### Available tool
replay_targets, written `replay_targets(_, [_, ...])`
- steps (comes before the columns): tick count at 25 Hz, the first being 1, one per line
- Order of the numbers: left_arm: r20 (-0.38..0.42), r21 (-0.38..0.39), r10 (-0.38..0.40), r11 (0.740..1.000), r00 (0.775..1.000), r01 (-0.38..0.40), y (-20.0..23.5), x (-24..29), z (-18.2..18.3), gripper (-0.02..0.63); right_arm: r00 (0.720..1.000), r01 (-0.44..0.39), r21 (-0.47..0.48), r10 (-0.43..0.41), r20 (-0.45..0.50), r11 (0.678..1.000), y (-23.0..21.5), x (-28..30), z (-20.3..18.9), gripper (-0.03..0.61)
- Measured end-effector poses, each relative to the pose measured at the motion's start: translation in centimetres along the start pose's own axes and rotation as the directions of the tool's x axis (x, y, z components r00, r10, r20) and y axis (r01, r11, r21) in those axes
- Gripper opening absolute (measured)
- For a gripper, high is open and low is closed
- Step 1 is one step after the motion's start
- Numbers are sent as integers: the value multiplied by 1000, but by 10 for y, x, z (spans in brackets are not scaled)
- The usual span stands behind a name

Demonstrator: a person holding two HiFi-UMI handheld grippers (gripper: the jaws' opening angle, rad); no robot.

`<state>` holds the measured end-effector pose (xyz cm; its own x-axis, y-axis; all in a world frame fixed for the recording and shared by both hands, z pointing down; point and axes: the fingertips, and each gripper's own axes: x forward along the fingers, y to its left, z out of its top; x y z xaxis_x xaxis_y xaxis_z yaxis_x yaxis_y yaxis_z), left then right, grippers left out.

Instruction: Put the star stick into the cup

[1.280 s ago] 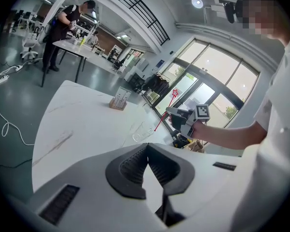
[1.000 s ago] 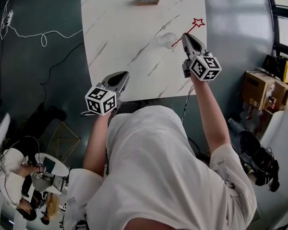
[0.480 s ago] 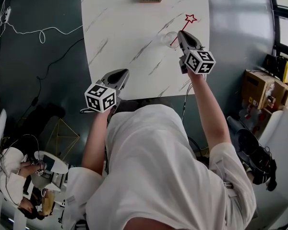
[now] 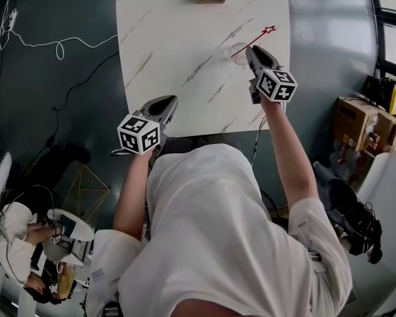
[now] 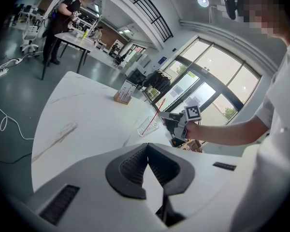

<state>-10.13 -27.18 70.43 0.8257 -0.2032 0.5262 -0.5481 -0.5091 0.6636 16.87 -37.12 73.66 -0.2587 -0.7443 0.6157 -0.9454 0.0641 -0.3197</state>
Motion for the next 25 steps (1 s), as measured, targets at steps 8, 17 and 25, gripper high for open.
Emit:
replay_targets(8, [6,21,-32,999,999,32,-13,-1,-6,14,999,10,-39,-8,38,999,12,-34,9,84])
replay_targets(17, [26,41,-58,998,998,57,-29,-5,-15,14,995,-26,-60,31,93,998,35,-88,26,51])
replay_targets(25, [51,114,-43,993,998,37,-55,-16,-9,14,978,-186,-138,197,71,973,75,-137,26,29])
